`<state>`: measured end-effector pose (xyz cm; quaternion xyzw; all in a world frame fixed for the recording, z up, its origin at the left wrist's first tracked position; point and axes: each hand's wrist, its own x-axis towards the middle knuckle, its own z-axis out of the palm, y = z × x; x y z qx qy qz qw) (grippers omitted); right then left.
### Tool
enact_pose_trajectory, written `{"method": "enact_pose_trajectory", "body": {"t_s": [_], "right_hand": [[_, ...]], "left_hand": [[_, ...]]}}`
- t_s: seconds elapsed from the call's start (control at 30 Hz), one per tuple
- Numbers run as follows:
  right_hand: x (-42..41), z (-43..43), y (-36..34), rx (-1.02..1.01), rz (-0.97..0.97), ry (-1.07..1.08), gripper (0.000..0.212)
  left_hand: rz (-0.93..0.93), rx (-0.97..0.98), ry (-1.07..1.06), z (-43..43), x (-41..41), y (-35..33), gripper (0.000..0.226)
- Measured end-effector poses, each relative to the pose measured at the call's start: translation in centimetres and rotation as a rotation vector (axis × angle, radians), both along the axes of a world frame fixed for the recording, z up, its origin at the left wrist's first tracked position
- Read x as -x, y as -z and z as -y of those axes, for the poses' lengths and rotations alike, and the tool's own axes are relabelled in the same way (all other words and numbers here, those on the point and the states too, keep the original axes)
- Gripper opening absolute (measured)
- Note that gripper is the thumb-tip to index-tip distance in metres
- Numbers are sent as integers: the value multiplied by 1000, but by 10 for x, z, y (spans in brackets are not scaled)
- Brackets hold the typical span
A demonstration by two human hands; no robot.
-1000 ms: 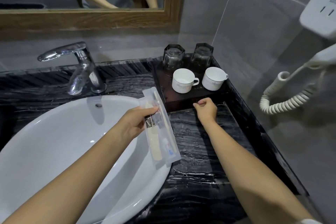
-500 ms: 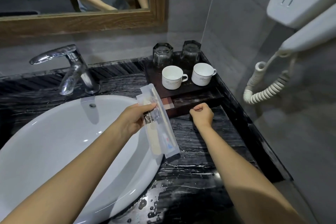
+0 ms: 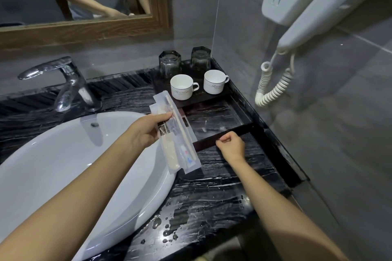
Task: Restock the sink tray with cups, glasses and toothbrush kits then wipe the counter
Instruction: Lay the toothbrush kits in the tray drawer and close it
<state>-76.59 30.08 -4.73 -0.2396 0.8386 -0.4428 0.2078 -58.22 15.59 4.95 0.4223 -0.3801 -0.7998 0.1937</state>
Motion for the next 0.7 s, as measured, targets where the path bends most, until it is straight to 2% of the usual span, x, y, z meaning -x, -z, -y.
{"method": "enact_pose_trajectory", "body": {"t_s": [0.2,0.33,0.43,0.5,0.53,0.6,0.63,0.7], "right_hand": [[-3,-18,0,12,3,-1,28],[-2,-26,-6,-42,3,-61,14],[-5,-33,-21,-191,-219,-111,18],[-12,-34,-41,-50,-302,-141,18],[-16,-33,-53,45,-239,-189,18],[-24,-26,-76,141,62,-348,21],[-29,-22,-85,151,216,-422,22],[-33,-14,-94,138,336,-505,21]], "left_hand": [[1,14,21,-5,5,1,8],[6,13,4,-8,9,1,9],[-9,16,4,-10,13,0,9],[-19,10,-9,-11,15,-1,11],[-23,5,-14,-12,17,-2,12],[-41,3,-18,-16,20,-2,11],[-50,10,-20,-18,22,-3,9],[-54,33,-31,-22,23,-5,7]]}}
